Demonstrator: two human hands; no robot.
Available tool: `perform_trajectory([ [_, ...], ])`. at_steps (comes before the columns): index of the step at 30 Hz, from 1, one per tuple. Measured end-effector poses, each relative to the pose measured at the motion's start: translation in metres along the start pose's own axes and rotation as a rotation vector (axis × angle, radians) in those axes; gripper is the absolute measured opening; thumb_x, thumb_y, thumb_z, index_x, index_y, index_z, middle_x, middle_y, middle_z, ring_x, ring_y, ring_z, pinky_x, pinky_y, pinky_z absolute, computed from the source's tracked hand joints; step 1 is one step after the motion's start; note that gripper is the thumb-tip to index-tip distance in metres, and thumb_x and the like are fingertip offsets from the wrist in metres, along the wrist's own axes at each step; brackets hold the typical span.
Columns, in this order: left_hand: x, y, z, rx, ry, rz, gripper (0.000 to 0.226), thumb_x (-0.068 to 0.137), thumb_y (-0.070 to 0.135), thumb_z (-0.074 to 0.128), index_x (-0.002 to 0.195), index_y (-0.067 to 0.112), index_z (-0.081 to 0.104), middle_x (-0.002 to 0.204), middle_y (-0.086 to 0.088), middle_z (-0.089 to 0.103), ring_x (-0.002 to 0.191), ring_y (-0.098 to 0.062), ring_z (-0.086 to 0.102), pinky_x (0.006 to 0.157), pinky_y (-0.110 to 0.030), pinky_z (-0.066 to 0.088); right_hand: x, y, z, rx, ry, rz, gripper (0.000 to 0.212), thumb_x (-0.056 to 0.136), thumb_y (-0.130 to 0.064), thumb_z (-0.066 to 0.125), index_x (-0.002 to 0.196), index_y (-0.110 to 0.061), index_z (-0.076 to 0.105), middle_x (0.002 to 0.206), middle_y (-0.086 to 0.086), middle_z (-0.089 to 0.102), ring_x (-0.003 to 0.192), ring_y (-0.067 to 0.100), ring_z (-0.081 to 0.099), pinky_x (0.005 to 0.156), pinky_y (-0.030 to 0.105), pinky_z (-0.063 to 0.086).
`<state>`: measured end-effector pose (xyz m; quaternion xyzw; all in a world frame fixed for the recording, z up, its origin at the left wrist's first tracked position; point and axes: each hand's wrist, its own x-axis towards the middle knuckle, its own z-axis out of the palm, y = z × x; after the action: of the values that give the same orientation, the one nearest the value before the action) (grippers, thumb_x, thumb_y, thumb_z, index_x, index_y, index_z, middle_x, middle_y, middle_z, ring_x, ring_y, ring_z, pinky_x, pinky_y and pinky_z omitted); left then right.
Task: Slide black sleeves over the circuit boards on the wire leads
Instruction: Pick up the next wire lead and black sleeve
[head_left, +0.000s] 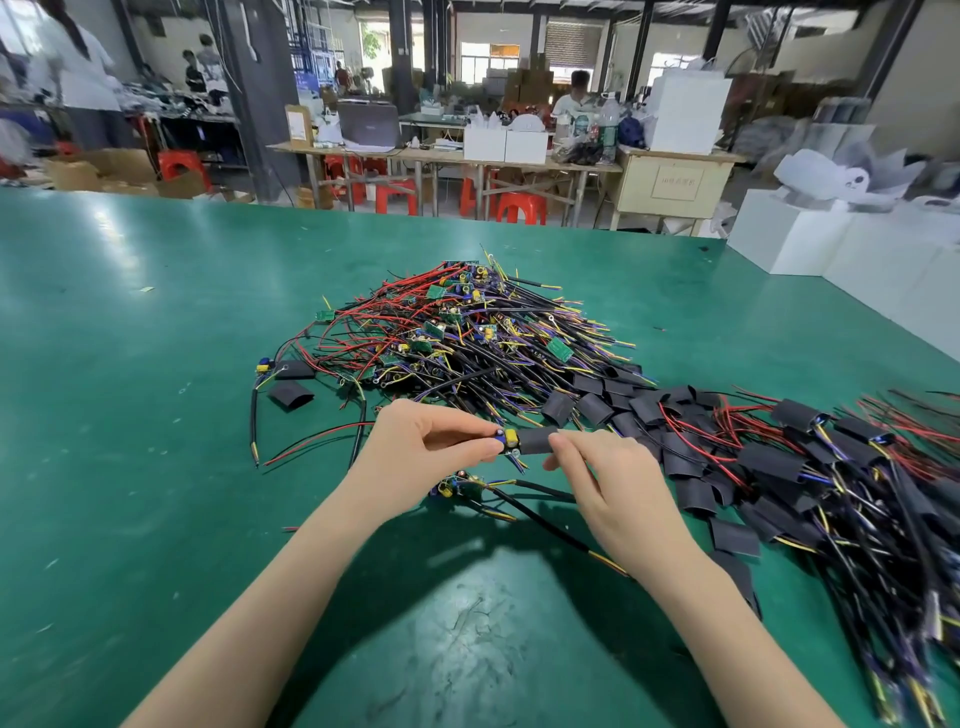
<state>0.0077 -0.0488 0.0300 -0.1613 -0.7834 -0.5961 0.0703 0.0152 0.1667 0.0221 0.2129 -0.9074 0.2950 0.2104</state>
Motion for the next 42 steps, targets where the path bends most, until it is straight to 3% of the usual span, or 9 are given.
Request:
perform_trajectory([
  [5,0.001,0.001,0.001,0.000,0.003,0.033,0.012,0.079,0.018,0.077,0.090,0.023,0.078,0.081,-0.001,0.077,0.079,-0.020,0.074,0.077,-0.031,0.060,0.002,0.001,-0.005,0.139,-0.021,0.046,0.023,0.094,-0.028,0.057,0.112,-0.020,0.068,0.096,-0.003,0.071,0.084,0.013,0.064,0.082,0.030,0.050],
  [7,0.000,0.002,0.000,0.006,-0.024,0.044,0.012,0.080,0.016,0.076,0.090,0.022,0.078,0.082,0.000,0.077,0.079,-0.017,0.074,0.074,-0.023,0.058,0.004,0.000,-0.009,0.277,-0.035,0.045,0.037,0.088,-0.024,0.066,0.125,-0.023,0.062,0.103,-0.007,0.069,0.087,0.006,0.064,0.082,0.022,0.050],
  [11,0.001,0.001,0.002,-0.005,-0.051,0.036,0.014,0.082,0.006,0.073,0.093,0.012,0.077,0.084,-0.002,0.077,0.079,-0.015,0.074,0.075,-0.021,0.056,0.004,0.001,-0.012,0.277,-0.073,-0.026,0.029,0.079,-0.024,0.077,0.107,-0.018,0.074,0.098,-0.008,0.069,0.087,0.006,0.064,0.075,0.028,0.054],
  [18,0.000,0.004,-0.001,0.017,-0.070,0.102,0.018,0.082,0.002,0.073,0.098,0.009,0.076,0.093,0.000,0.077,0.085,-0.008,0.071,0.080,-0.017,0.052,0.004,0.003,-0.009,0.481,-0.016,0.097,0.030,0.068,-0.019,0.085,0.095,-0.025,0.077,0.088,-0.013,0.069,0.072,0.001,0.062,0.062,0.016,0.050],
  [22,-0.001,0.005,0.002,0.051,-0.046,0.144,0.023,0.080,-0.003,0.073,0.102,0.004,0.075,0.097,-0.002,0.076,0.086,-0.003,0.069,0.081,-0.013,0.049,0.003,0.001,-0.007,0.576,0.002,0.168,0.034,0.068,-0.017,0.085,0.094,-0.035,0.074,0.095,-0.017,0.070,0.083,0.005,0.068,0.073,0.030,0.057],
  [25,0.000,0.005,0.002,0.076,-0.029,0.136,0.022,0.080,-0.001,0.074,0.100,0.007,0.076,0.093,0.000,0.077,0.081,-0.002,0.068,0.077,-0.014,0.050,0.003,-0.002,-0.004,0.589,0.053,0.129,0.037,0.069,-0.012,0.084,0.098,-0.033,0.074,0.098,-0.017,0.069,0.085,0.007,0.068,0.072,0.022,0.053],
  [29,0.000,0.005,0.000,0.001,-0.022,0.052,0.017,0.080,0.003,0.074,0.091,0.015,0.077,0.085,-0.004,0.077,0.079,-0.014,0.073,0.078,-0.031,0.059,0.002,-0.005,-0.003,0.618,0.093,0.078,0.039,0.070,-0.007,0.082,0.102,-0.027,0.074,0.100,-0.014,0.069,0.092,0.011,0.067,0.077,0.025,0.054],
  [34,0.000,0.006,0.002,0.000,-0.050,0.092,0.018,0.080,-0.001,0.073,0.095,0.009,0.076,0.089,0.001,0.077,0.080,-0.004,0.069,0.078,-0.015,0.051,0.003,-0.004,-0.001,0.618,0.087,0.083,0.036,0.070,-0.006,0.082,0.100,-0.024,0.076,0.099,-0.011,0.071,0.087,0.007,0.066,0.065,0.020,0.048],
  [42,-0.002,0.006,0.003,0.024,-0.037,0.112,0.019,0.078,0.002,0.076,0.095,0.010,0.077,0.087,-0.001,0.077,0.075,-0.007,0.068,0.075,-0.020,0.054,0.002,-0.006,0.004,0.693,0.054,0.147,0.033,0.070,-0.007,0.083,0.100,-0.016,0.076,0.099,-0.005,0.074,0.091,0.014,0.069,0.083,0.027,0.054],
])
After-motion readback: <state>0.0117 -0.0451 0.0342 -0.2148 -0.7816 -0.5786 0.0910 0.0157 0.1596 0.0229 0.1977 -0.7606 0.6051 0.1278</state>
